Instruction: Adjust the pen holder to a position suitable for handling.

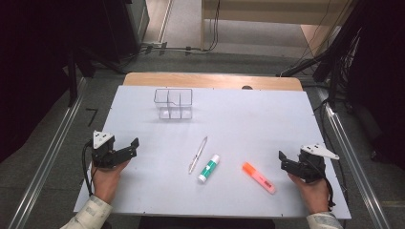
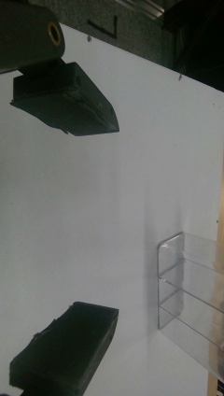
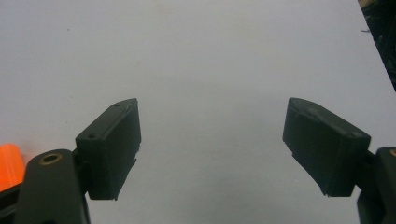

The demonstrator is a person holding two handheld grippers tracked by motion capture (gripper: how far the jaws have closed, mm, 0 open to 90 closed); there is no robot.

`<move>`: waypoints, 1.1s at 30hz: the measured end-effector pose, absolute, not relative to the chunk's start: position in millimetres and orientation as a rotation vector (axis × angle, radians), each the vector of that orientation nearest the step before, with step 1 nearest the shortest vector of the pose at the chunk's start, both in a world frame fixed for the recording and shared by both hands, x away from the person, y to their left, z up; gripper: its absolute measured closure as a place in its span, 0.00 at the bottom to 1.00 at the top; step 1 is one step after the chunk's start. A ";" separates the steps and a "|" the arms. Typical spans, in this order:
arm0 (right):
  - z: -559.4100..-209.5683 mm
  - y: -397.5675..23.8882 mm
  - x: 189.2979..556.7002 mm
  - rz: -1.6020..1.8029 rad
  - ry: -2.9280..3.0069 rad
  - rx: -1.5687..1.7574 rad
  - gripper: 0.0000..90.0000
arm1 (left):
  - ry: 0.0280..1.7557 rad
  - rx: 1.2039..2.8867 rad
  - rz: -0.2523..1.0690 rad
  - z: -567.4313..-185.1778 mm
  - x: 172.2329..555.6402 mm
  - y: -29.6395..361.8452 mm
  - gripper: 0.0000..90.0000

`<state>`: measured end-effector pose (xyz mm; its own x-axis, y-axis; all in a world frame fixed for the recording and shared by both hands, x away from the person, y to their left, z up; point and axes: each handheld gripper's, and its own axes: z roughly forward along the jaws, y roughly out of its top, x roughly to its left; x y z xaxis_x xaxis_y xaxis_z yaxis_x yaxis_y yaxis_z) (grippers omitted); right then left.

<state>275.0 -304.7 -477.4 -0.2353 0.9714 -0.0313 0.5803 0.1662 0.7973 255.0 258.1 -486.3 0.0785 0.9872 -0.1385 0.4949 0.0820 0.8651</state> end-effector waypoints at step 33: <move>-459.7 -111.0 383.2 1.060 2.062 1.262 0.61 | 1.584 1.551 0.824 -480.0 369.2 240.4 0.49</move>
